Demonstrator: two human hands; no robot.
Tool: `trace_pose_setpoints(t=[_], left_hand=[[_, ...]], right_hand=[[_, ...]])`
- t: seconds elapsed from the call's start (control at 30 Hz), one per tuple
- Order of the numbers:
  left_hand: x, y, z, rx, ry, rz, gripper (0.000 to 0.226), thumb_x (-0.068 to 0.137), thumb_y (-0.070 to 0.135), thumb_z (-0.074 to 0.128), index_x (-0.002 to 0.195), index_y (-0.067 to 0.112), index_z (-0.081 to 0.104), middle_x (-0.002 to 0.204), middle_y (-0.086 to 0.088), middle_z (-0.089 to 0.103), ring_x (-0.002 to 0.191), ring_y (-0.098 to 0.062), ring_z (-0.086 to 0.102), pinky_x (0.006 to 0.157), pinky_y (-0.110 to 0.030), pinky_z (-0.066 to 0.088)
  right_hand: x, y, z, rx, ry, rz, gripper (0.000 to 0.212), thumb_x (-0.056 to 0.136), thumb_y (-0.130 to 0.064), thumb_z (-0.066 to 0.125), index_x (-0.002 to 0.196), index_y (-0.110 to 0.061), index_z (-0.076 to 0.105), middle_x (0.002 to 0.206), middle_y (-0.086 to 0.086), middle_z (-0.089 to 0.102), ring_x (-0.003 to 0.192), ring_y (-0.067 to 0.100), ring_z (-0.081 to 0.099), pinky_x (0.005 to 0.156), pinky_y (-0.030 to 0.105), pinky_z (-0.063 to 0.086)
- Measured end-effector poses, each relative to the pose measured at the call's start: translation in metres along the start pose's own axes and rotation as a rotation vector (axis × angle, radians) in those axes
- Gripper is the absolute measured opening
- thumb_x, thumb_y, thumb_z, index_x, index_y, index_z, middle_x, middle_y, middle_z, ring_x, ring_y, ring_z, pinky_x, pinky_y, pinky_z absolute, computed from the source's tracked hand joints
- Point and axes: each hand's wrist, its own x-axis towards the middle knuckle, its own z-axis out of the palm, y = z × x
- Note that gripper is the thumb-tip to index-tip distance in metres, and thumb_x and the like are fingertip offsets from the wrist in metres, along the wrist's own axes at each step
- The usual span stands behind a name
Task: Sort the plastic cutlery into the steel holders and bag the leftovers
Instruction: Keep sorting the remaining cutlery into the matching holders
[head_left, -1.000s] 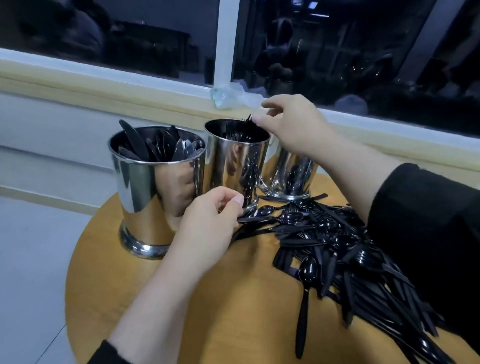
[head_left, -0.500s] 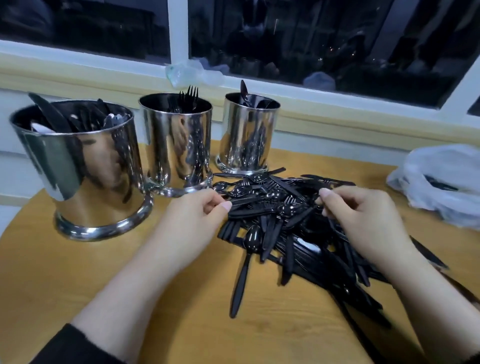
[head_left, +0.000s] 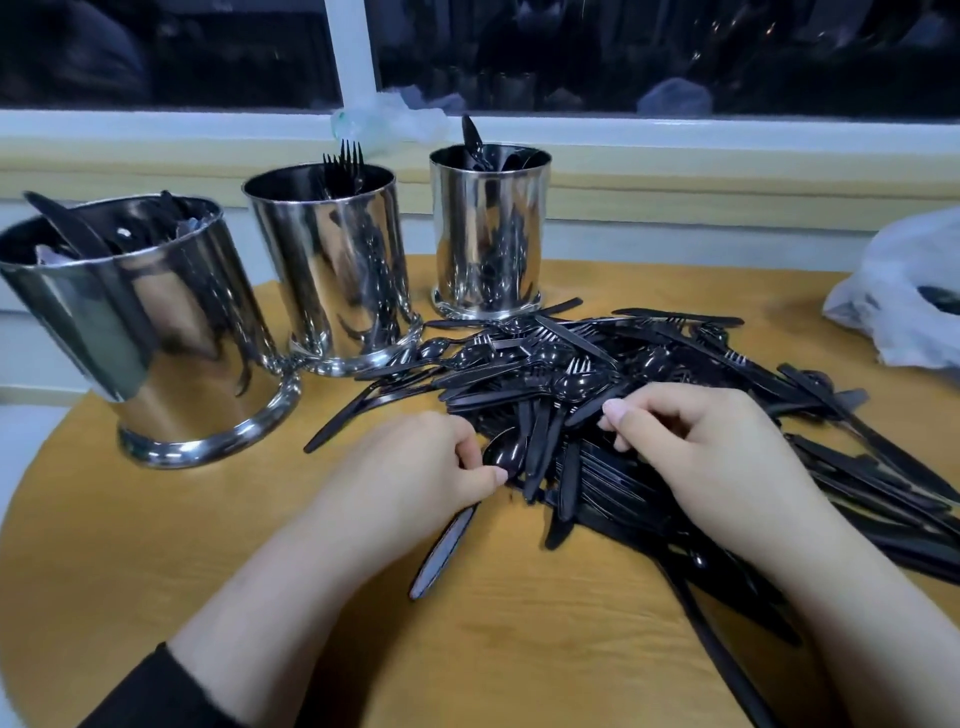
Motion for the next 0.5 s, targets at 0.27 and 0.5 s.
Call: trace_pose_setpoints(t=[0.27, 0.5], left_hand=[[-0.004, -0.009, 0.000, -0.104, 0.075, -0.007, 0.025, 0.096, 0.047, 0.064, 0.080, 0.029, 0.063, 0.062, 0.006, 0.057, 0.062, -0.014, 0.054, 0.058, -0.031, 0.043], [-0.002, -0.019, -0.010, -0.368, 0.291, -0.008, 0.025, 0.104, 0.046, 0.049, 0.085, 0.030, 0.057, 0.066, 0.000, 0.067, 0.055, -0.014, 0.057, 0.061, -0.035, 0.050]], right_hand=[[-0.001, -0.001, 0.002, -0.010, 0.008, 0.015, 0.024, 0.097, -0.042, 0.061, 0.077, -0.031, 0.071, 0.054, -0.001, 0.052, 0.044, 0.008, 0.039, 0.043, 0.016, 0.033], [0.043, -0.019, -0.010, -0.288, 0.116, -0.102, 0.011, 0.098, -0.034, 0.063, 0.103, -0.034, 0.073, 0.092, -0.021, 0.063, 0.087, 0.003, 0.056, 0.074, 0.021, 0.040]])
